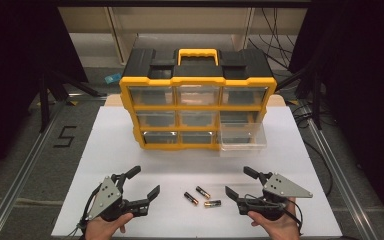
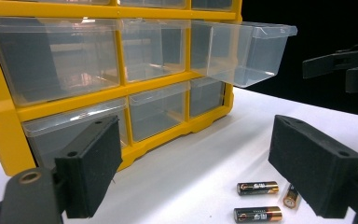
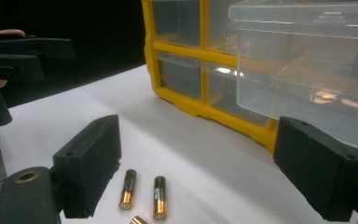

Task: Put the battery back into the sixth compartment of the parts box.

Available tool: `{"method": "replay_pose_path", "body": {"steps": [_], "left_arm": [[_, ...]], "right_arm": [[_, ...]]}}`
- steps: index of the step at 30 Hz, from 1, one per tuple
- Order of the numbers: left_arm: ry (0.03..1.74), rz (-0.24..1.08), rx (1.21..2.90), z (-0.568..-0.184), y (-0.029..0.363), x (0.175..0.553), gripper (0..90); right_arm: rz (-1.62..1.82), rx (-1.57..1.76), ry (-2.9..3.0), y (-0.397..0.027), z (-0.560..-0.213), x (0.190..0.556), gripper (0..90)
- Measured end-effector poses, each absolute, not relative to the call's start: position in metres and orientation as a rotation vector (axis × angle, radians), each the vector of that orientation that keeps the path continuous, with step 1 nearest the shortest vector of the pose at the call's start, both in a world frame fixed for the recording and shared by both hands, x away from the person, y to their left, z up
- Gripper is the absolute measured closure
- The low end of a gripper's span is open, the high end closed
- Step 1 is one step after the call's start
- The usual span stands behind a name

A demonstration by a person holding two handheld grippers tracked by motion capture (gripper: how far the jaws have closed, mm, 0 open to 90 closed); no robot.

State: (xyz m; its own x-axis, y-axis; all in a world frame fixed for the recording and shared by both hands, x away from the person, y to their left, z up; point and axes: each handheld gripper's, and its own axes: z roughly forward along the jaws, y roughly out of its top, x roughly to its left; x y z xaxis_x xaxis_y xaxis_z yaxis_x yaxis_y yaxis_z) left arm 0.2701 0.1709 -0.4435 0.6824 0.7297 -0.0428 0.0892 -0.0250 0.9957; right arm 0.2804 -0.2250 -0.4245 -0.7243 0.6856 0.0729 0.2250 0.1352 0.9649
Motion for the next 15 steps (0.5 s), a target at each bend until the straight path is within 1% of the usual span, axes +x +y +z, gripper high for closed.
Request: {"method": "replay_pose_path", "body": {"steps": [15], "left_arm": [[0.702, 0.584, 1.534, -0.4438, 0.1705, 0.2702, 16.6]], "right_arm": [[1.602, 0.855, 2.067, -0.2223, -0.4243, 0.2811, 15.9]]}}
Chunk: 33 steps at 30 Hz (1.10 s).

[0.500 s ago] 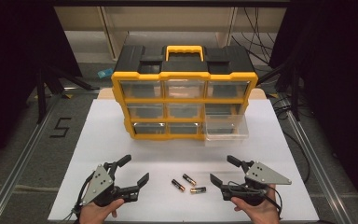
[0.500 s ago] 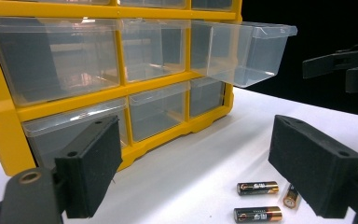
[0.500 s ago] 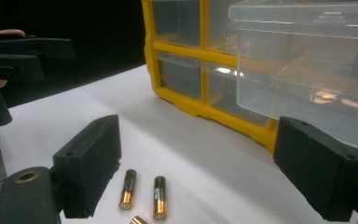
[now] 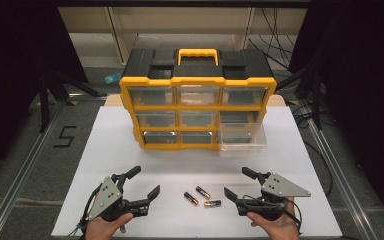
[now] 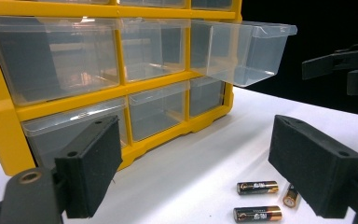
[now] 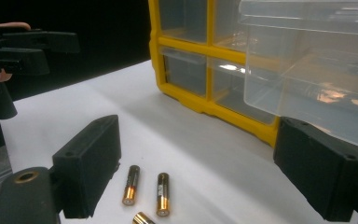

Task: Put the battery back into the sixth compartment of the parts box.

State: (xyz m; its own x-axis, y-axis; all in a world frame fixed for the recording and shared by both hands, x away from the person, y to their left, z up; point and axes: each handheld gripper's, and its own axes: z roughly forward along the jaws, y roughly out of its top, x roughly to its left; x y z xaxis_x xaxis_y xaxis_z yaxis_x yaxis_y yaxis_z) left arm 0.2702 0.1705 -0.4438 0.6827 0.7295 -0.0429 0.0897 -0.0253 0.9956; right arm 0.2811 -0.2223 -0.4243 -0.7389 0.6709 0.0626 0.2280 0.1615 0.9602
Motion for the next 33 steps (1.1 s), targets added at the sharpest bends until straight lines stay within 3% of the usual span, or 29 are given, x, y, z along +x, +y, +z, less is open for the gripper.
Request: {"method": "replay_pose_path", "body": {"steps": [14, 33], "left_arm": [[0.699, 0.580, 1.527, -0.445, 0.170, 0.271, 16.6], [0.704, 0.584, 1.539, -0.445, 0.170, 0.271, 16.6]], "right_arm": [[1.495, 0.730, 2.200, -0.213, -0.420, 0.285, 16.9], [1.206, 0.541, 2.530, -0.192, -0.430, 0.300, 26.4]]}}
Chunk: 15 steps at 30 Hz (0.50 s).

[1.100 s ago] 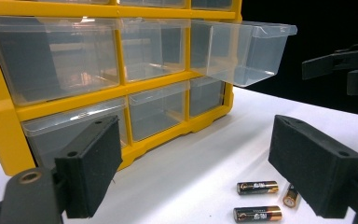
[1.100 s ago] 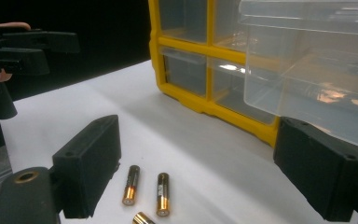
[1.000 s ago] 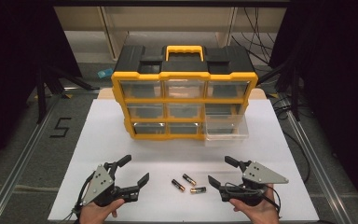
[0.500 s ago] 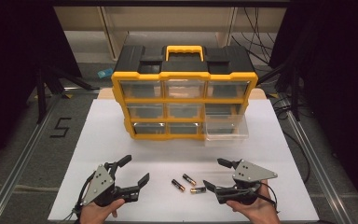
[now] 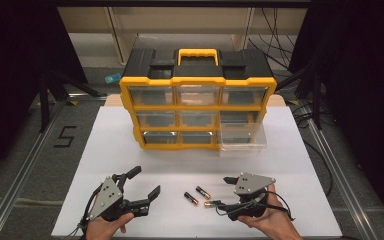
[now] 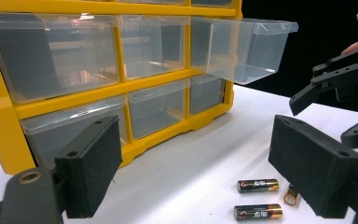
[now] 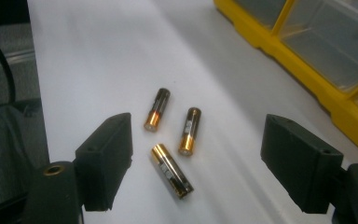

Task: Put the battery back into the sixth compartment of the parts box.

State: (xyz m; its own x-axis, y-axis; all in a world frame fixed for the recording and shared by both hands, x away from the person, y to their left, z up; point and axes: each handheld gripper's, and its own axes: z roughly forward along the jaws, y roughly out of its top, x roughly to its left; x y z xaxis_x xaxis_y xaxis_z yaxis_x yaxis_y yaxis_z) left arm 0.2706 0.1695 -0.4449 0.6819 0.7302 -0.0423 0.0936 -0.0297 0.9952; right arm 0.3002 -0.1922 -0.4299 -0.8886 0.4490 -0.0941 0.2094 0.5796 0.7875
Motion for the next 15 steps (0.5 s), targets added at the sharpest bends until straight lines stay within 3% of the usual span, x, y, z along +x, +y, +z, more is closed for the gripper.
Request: {"method": "replay_pose_path", "body": {"steps": [7, 15], "left_arm": [[0.705, 0.584, 1.540, -0.445, 0.170, 0.271, 16.6], [0.705, 0.583, 1.540, -0.445, 0.170, 0.271, 16.6]], "right_arm": [[1.072, 0.491, 2.652, -0.184, -0.439, 0.308, 31.2], [0.920, 0.399, 2.781, -0.171, -0.452, 0.317, 42.7]]}}
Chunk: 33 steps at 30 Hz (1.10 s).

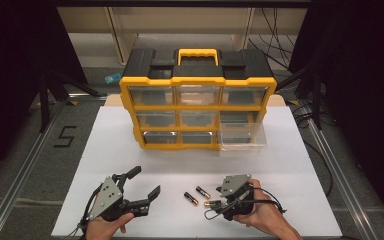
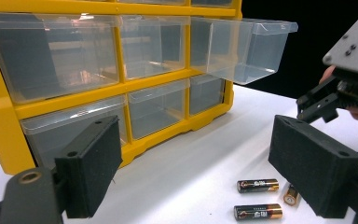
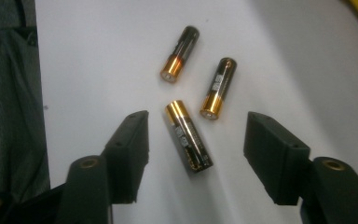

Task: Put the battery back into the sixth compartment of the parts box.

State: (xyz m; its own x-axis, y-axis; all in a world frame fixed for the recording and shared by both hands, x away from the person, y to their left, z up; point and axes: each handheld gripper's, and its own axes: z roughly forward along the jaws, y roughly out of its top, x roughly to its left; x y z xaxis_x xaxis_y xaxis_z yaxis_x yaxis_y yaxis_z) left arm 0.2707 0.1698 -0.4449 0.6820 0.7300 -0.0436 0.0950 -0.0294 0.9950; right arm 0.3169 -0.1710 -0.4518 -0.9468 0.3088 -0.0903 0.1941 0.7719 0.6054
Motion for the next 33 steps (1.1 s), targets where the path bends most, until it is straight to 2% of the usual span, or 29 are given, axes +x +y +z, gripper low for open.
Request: {"method": "replay_pose_path", "body": {"steps": [20, 27, 33], "left_arm": [[0.706, 0.580, 1.540, -0.445, 0.170, 0.271, 16.6], [0.706, 0.581, 1.538, -0.445, 0.170, 0.271, 16.7], [0.705, 0.583, 1.539, -0.444, 0.171, 0.271, 16.7]], "right_arm": [[0.724, 0.249, 2.977, -0.154, -0.468, 0.333, 76.6], [0.700, 0.207, 2.975, -0.153, -0.465, 0.330, 76.9], [0.758, 0.225, 2.914, -0.155, -0.441, 0.326, 76.9]]}}
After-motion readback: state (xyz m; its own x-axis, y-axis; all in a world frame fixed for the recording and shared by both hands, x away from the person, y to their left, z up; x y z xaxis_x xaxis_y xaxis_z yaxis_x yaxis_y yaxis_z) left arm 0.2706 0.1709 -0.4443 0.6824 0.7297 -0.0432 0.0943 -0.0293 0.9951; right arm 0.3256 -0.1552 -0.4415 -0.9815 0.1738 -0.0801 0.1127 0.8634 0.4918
